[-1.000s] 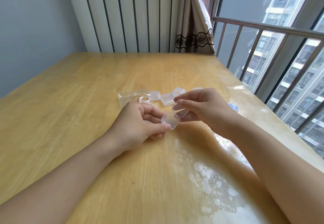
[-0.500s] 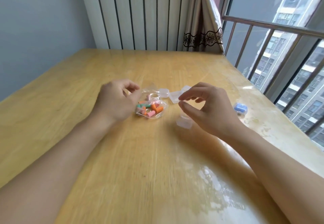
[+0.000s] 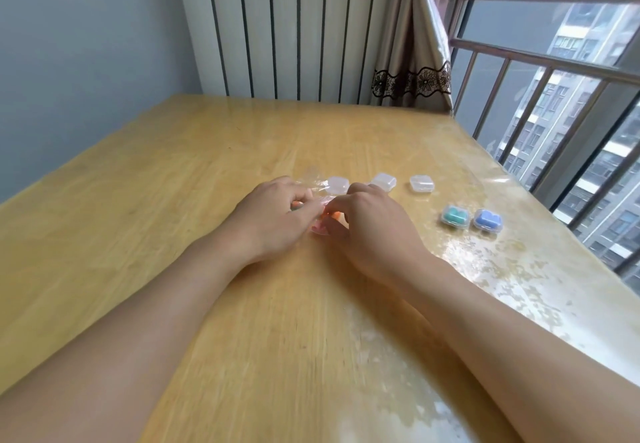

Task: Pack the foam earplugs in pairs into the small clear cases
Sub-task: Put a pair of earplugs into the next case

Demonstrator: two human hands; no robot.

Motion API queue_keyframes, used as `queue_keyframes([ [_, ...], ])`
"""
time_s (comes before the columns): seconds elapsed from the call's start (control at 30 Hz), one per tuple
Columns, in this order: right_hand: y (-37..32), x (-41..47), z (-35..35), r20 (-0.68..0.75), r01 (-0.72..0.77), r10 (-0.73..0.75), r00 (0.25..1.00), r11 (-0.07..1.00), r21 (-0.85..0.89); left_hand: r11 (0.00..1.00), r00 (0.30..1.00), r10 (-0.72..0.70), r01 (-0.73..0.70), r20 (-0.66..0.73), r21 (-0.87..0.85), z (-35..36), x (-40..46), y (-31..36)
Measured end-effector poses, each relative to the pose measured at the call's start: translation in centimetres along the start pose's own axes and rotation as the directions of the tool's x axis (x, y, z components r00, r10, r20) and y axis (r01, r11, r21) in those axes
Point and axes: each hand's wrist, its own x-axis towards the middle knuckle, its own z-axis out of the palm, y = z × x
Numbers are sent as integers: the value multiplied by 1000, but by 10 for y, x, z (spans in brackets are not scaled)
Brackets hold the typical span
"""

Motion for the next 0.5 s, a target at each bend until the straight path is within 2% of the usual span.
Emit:
queue_keyframes([
  [0.27,-9,26,9,26,-215,215,976,976,30,1000,999,-14,13,52,9,0,-3,2],
  [0.5,-1,31,9,63,-284,278,959,949,135,1000,1000,0,0,-26,-20,5,-1,0],
])
